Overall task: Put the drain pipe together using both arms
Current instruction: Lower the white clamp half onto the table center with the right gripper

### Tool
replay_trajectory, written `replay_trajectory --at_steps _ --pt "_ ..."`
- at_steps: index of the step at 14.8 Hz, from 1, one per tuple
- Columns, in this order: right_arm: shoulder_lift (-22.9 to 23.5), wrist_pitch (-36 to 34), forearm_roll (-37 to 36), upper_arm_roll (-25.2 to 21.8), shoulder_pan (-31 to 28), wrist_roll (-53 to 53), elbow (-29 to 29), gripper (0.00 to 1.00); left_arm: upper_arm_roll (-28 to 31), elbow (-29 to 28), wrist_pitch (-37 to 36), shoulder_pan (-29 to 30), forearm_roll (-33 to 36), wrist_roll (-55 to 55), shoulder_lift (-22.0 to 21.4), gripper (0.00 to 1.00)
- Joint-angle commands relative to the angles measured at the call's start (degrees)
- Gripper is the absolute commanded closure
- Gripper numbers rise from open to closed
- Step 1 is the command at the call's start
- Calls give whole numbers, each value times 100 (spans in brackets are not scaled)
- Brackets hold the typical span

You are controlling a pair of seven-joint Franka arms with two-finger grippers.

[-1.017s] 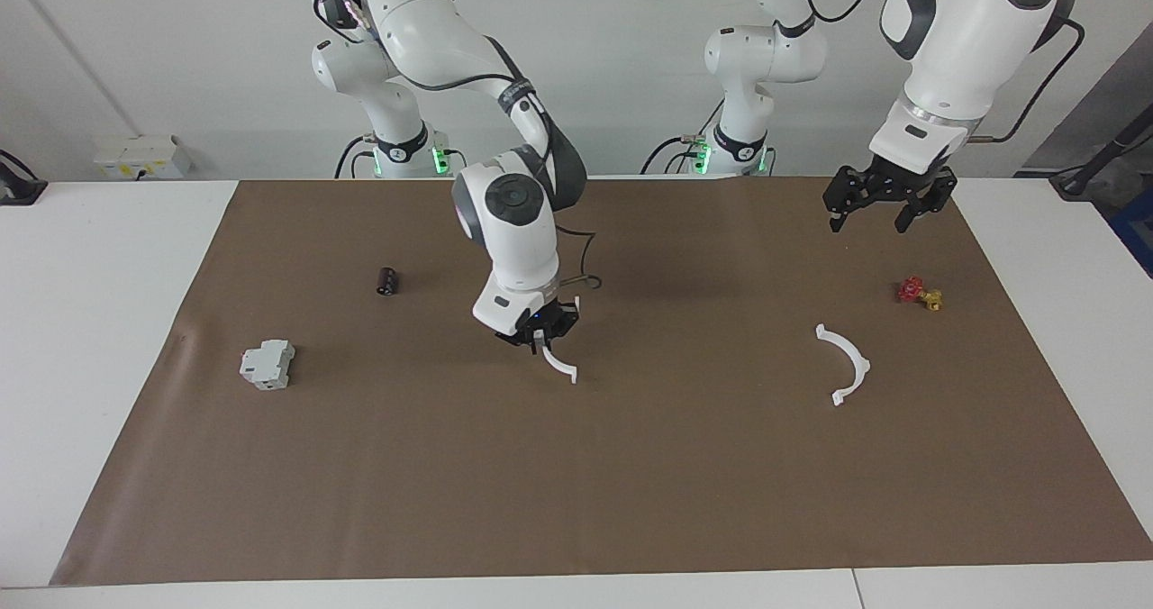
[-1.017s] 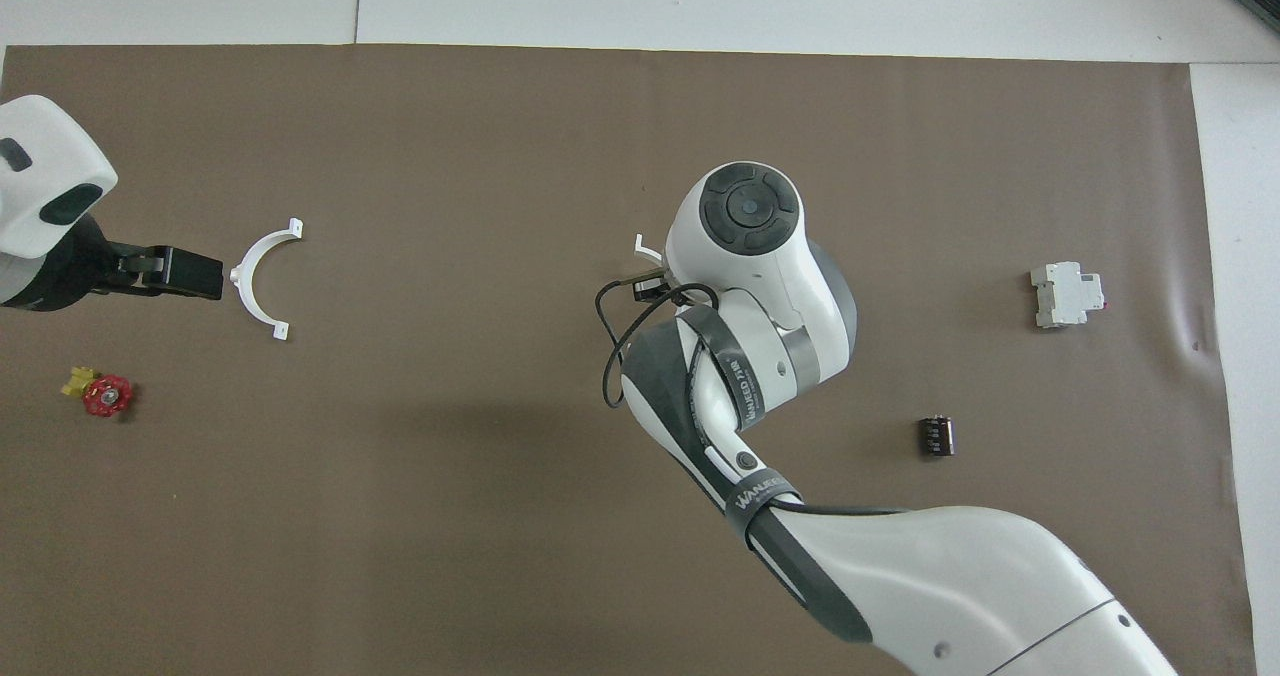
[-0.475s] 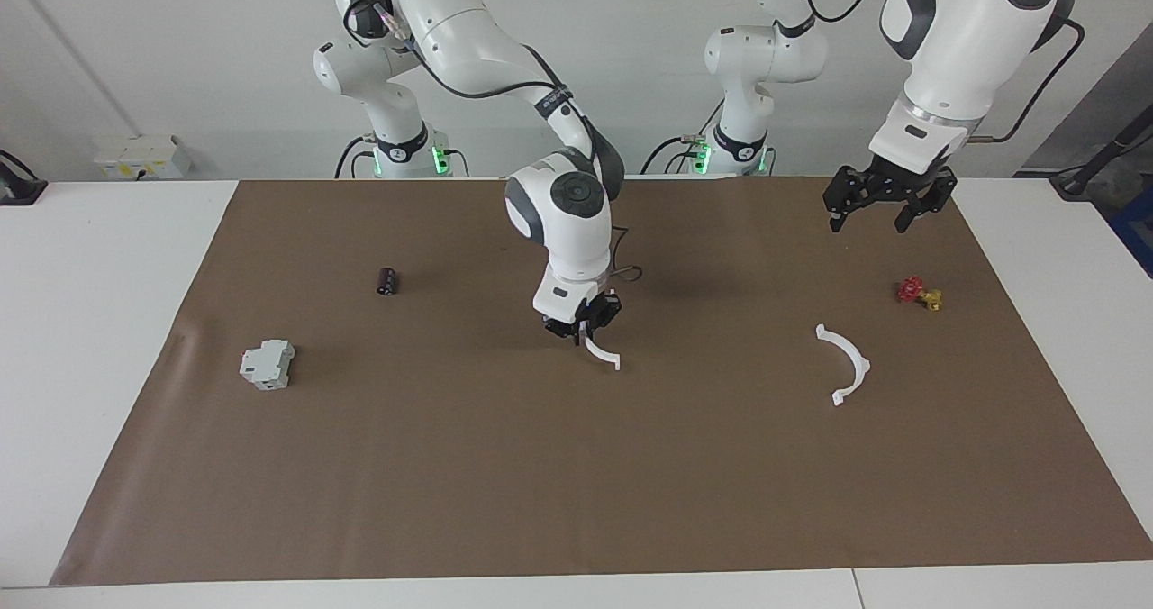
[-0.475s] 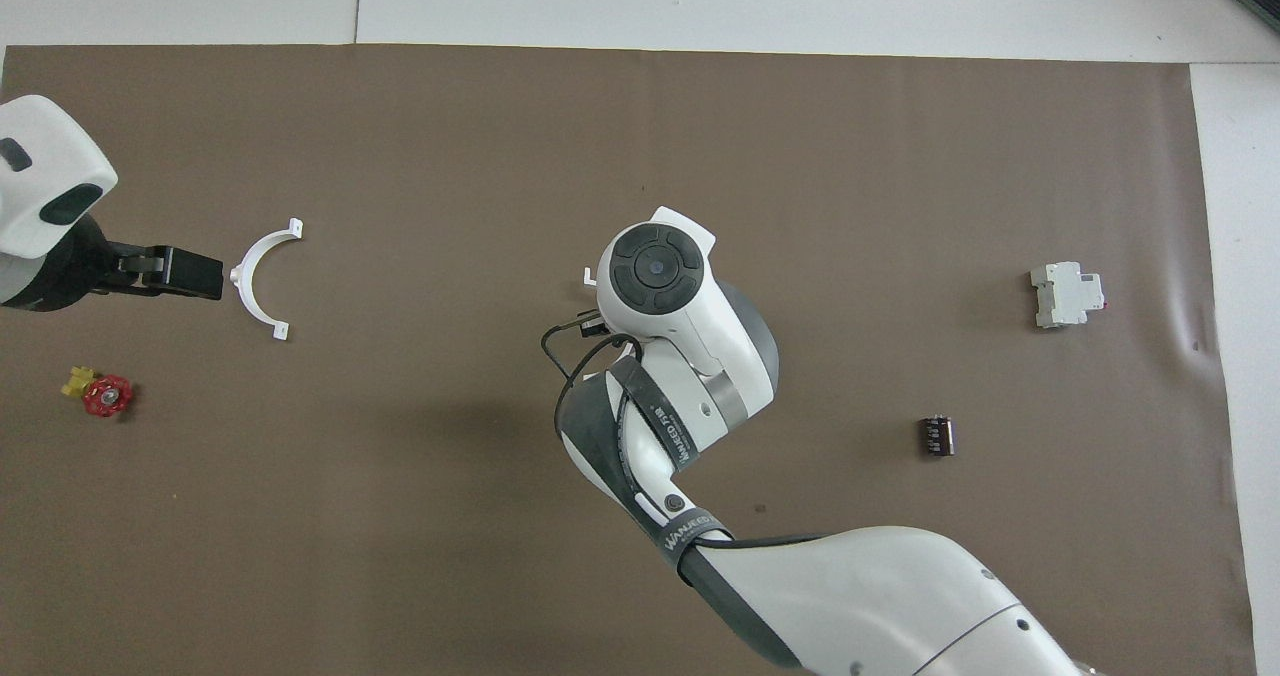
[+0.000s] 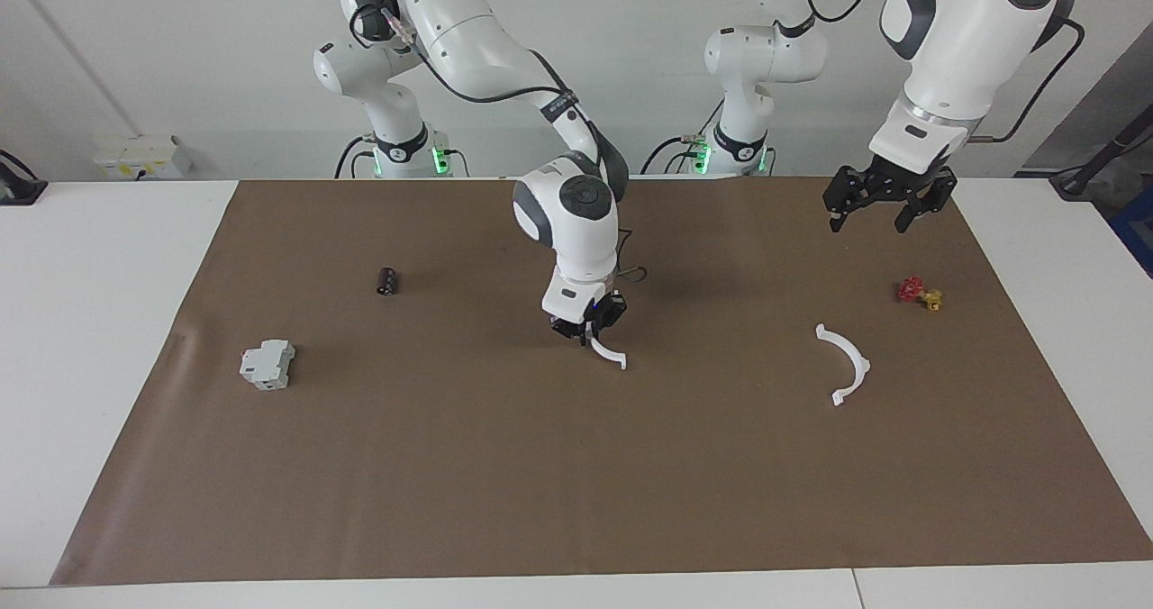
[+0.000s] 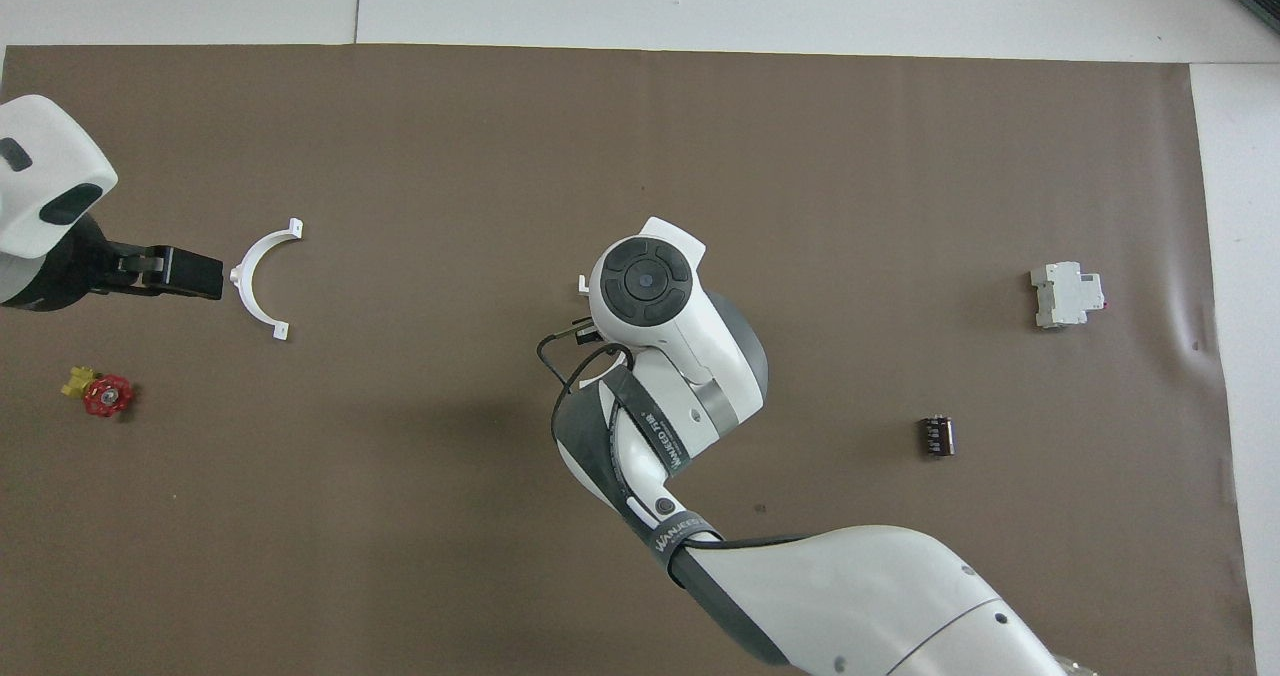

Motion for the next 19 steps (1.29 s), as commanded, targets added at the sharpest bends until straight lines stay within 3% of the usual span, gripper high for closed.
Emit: replay_trajectory --at_steps 1,17,18,19 --pt "-15 149 -201 15 -46 153 -90 100 -11 -97 106 36 -99 78 -58 0" --pt "-41 535 -614 15 -73 -76 -433 100 -11 -123 142 36 -99 69 -58 0" --pt "-41 527 -606 15 -64 -41 -433 37 -11 -123 142 36 -99 78 -67 0" --pt "-50 492 -606 15 -55 -6 -416 0 -11 -123 142 36 -99 69 -67 0"
